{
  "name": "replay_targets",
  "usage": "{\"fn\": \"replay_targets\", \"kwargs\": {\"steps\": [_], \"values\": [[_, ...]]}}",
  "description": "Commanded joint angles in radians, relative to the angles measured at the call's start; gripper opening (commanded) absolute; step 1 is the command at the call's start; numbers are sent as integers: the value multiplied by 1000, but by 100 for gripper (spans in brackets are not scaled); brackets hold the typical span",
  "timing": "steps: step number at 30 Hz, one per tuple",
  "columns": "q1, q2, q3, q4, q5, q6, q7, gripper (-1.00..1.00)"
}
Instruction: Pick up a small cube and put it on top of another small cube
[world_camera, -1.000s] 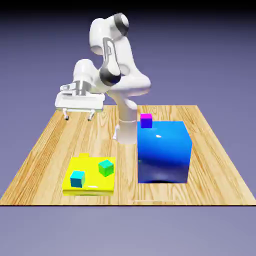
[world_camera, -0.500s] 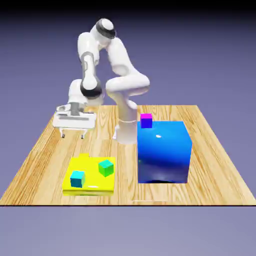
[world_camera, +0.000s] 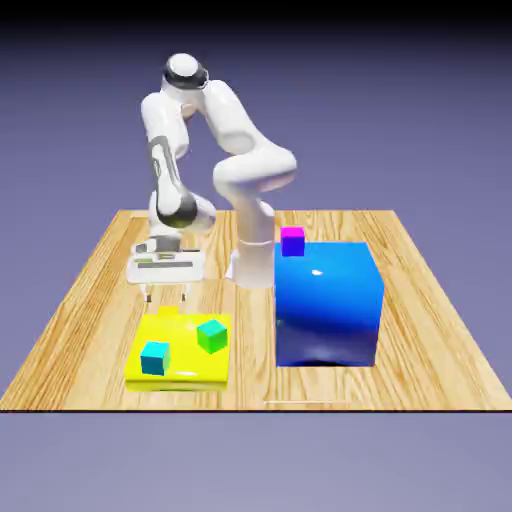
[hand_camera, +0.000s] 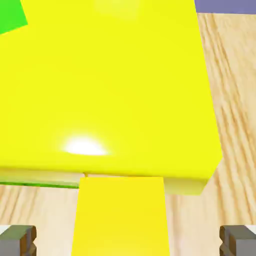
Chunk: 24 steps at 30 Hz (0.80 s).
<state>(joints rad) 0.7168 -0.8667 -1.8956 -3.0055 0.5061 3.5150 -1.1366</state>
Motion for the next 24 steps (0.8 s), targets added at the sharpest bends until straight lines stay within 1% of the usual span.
{"fn": "replay_targets", "kwargs": {"steps": [1, 9, 10, 11, 24], "values": [[28, -6, -35, 6, -44, 13, 29, 0], [246, -54, -307, 50, -386, 116, 260, 0], [246, -54, -307, 50, -386, 116, 260, -100], [246, -54, -307, 50, -386, 116, 260, -100], [-114, 25, 143, -23, 179, -54, -121, -100]]}}
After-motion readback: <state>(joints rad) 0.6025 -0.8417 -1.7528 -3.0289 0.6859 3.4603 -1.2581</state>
